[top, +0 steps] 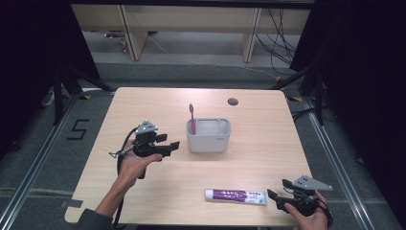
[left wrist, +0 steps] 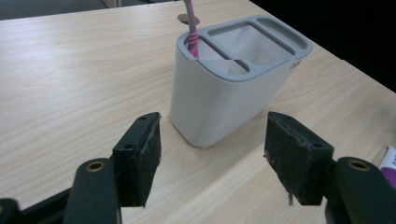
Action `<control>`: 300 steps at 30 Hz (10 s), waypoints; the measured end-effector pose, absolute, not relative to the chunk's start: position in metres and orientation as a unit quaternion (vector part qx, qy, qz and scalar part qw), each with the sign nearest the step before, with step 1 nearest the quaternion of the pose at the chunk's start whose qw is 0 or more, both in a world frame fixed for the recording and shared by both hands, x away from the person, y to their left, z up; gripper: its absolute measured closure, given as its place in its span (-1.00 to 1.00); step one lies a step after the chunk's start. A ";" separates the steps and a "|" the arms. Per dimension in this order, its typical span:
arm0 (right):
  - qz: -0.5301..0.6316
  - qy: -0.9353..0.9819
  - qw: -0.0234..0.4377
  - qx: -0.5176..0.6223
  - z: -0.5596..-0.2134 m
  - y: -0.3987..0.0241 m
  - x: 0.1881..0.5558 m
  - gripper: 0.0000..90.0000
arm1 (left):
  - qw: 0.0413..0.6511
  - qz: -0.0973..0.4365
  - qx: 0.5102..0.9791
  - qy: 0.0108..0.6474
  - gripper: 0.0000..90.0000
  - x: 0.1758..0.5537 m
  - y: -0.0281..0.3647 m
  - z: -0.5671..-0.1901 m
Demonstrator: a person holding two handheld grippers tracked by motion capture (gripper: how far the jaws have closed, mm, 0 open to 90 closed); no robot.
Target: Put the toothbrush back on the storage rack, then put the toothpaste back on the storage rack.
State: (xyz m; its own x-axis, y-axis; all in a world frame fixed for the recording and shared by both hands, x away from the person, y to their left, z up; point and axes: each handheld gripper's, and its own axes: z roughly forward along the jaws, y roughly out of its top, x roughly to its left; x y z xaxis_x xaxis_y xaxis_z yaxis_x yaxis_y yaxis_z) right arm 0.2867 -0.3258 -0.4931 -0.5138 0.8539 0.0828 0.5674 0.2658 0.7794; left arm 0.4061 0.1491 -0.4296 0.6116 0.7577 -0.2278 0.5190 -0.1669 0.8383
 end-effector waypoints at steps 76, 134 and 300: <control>0.399 0.777 0.169 0.457 -0.495 -0.321 0.286 -0.40 | 0.418 0.124 0.796 0.420 -0.48 0.299 0.199 -0.496; 0.357 0.858 0.119 0.348 -0.497 -0.277 0.259 1.00 | 0.379 0.148 0.822 0.398 -0.47 0.290 0.200 -0.502; 0.024 0.973 0.040 0.225 -0.473 -0.126 0.369 0.52 | 0.384 0.138 0.823 0.395 -0.44 0.289 0.200 -0.502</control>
State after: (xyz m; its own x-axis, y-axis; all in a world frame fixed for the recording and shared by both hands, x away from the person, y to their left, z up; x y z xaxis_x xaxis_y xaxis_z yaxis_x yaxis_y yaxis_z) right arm 0.3692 -0.1263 -0.4728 -0.8955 0.4399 -0.0674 0.4362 0.8976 0.0640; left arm 0.2890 0.1997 -0.5015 0.6495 0.7565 -0.0761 0.5449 -0.3933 0.7405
